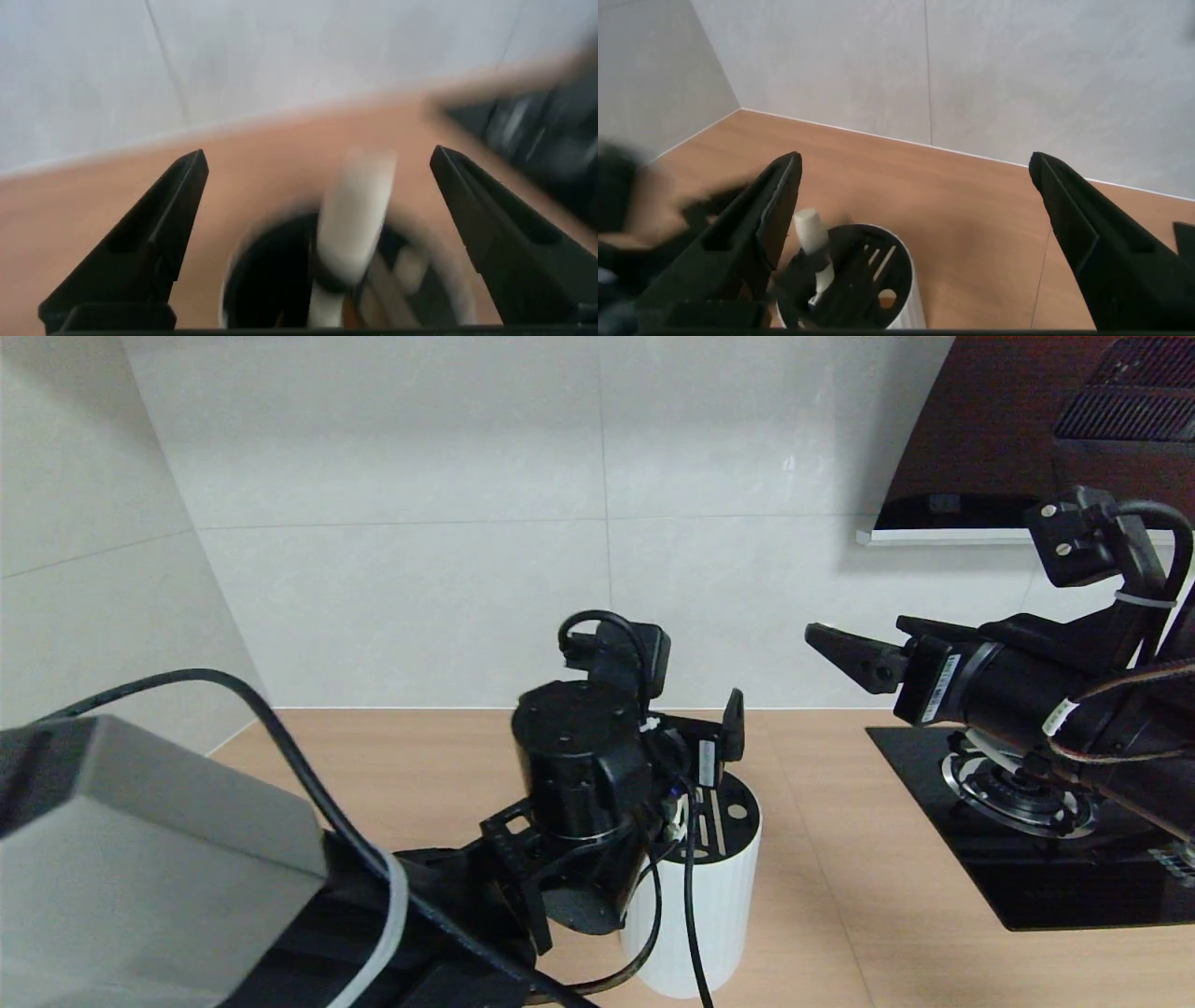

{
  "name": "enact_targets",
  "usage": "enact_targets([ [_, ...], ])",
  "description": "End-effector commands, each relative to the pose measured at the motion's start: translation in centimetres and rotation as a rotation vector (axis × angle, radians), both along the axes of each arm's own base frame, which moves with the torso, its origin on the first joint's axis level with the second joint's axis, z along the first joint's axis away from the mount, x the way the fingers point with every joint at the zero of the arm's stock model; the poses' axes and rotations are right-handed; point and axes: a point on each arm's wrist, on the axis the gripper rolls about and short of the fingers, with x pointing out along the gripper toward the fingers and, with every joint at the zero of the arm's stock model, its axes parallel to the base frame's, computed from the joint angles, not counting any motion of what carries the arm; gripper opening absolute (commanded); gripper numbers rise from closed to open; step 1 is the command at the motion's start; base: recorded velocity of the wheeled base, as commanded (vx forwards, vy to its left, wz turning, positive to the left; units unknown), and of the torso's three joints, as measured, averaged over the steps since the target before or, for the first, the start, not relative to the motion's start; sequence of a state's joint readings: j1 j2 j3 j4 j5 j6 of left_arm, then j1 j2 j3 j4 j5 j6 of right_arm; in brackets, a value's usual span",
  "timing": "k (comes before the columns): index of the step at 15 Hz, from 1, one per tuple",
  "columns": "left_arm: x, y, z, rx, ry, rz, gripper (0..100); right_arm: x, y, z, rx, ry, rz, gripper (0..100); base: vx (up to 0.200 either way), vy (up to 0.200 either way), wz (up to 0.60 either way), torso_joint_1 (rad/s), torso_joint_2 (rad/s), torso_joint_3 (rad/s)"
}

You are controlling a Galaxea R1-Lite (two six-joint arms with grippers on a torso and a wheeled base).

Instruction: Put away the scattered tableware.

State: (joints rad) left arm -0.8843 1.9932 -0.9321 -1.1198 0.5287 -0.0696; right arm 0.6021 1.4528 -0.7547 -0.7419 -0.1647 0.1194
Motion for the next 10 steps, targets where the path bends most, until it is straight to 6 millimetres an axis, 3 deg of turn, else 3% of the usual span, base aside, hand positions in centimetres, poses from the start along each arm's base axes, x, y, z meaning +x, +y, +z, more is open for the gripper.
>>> enact_targets([
  [1, -3.3, 5.6, 7.1, -0.142, -0.147, -0.063, 100, -0.4, -0.9, 0.3, 0.01, -0.013, -0.029, 100, 0.0, 0.0, 0.0, 0.0, 0.0, 0.0],
  [2, -4.6, 8.0, 8.7, -0.153, -0.181, -0.099, 100, -0.9, -1.9, 0.2, 0.01, -0.019, -0.059, 100, 0.0, 0.0, 0.0, 0.0, 0.0, 0.0],
  [4, -7.8, 13.4, 10.5, -0.128, -0.192, -0.149, 100, -4.0, -4.3, 0.1, 0.027, -0.045, -0.079, 100, 0.0, 0.0, 0.0, 0.0, 0.0, 0.0],
  [5, -8.6, 15.0, 10.3, -0.115, -0.182, -0.137, 100, -5.0, -5.1, -0.1, 0.027, -0.051, -0.091, 100, 0.0, 0.0, 0.0, 0.0, 0.0, 0.0],
  [7, -12.5, 20.1, 9.2, -0.084, -0.159, -0.056, 100, -9.5, -9.3, -1.4, 0.033, -0.116, -0.201, 100, 0.0, 0.0, 0.0, 0.0, 0.0, 0.0],
  [10, -18.6, 25.4, 8.2, -0.076, -0.173, 0.061, 100, -15.4, -12.5, -3.6, 0.054, -0.169, -0.29, 100, 0.0, 0.0, 0.0, 0.0, 0.0, 0.0],
])
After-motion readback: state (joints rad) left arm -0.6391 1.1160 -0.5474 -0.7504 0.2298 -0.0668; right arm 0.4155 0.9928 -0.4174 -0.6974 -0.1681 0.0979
